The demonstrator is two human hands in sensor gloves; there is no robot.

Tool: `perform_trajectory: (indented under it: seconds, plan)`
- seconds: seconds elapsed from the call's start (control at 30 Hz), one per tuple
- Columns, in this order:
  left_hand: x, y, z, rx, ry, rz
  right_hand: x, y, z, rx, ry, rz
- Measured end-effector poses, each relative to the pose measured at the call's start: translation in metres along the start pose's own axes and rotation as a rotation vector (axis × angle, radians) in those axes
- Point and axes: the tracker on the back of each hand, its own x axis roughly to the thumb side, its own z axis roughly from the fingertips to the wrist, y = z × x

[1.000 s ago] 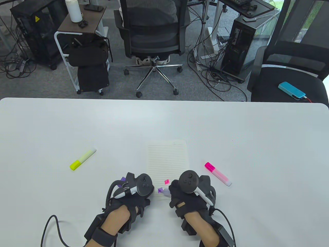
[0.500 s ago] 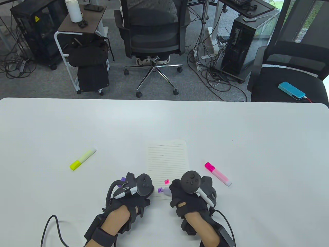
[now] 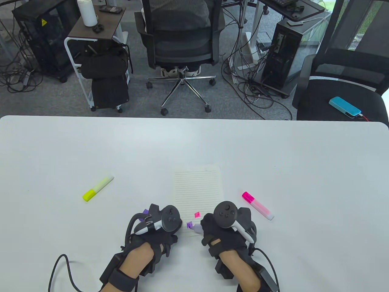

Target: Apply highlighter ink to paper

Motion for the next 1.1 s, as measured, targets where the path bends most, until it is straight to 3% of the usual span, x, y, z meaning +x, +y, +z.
perform_trajectory:
  seconds: [0.23,0.4,0.57,0.73,0.9,1.1]
  plan:
    - [0.0000,0.0000,0.0000,0.000,0.000,0.000,0.0012,-0.0025,0.0007,0.040,0.008,0.016]
    - [0.0000,0.0000,0.0000,0.000,0.000,0.000,0.0004,-0.0004,-0.0007,-0.030,0.002,0.022]
    - [0.0000,0.0000,-0.0001,0.000,0.000,0.000,0.0007,-0.0034,0.0007,0.040,0.010,0.019]
    - [0.0000,0.0000,-0.0001,0.000,0.000,0.000,-0.0001,-0.0019,-0.0007,-0.037,0.007,0.024]
    - [-0.0001,0.0000,-0.0002,0.000,0.000,-0.001,0.0004,-0.0046,0.0009,0.037,0.014,0.026]
    - [-0.0001,0.0000,-0.0002,0.000,0.000,0.000,0.0000,-0.0014,-0.0007,-0.030,0.006,0.029]
